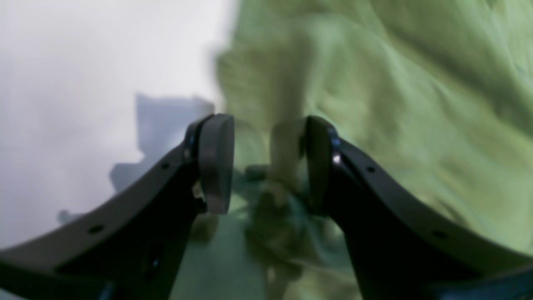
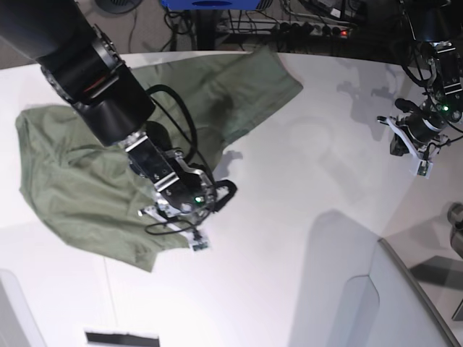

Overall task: Layout the t-shirt on the table in an organized manner, then fold the t-shirt properly
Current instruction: 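Pull the bunched shirt fabric outward with the right gripper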

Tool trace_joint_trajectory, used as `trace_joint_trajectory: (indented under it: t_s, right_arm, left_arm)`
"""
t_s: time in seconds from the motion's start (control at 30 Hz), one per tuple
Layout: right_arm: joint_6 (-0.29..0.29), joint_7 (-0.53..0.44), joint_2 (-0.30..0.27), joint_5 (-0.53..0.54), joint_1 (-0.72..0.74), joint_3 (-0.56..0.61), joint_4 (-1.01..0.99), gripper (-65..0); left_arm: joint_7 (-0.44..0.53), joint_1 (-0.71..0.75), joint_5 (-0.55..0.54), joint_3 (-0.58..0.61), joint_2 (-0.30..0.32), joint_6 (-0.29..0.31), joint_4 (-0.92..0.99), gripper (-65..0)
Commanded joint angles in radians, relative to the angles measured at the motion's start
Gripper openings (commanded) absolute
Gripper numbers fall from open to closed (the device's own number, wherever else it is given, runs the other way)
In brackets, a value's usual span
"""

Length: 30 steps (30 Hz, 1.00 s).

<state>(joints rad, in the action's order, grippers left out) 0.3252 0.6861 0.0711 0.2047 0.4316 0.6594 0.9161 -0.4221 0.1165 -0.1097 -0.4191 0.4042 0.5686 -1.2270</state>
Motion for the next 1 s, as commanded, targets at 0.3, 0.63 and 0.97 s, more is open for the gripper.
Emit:
trace_joint_trajectory:
  t_s: [0.3,0.63,0.97]
  right_arm:
    - [0.002,-0.153,0.019,-0.009,0.108,0.0,-0.217,-37.8]
    - [-0.094,-0.197,0.02,-0.009,0.089,-0.002,-0.193,-64.8]
    - [-0.111,0.116,0.062,-0.006,0.079,0.004,0.255,-64.1]
  left_arm:
    - [0.019,-0.005,-0.011,-0.007,0.023,-0.006,-0.014,-65.0]
    - [0.019,-0.013,-0.011,-0.007,0.023,-0.006,-0.014,-65.0]
    - [0.019,-0.015,-0.011,-0.007,0.023,-0.006,-0.014,-65.0]
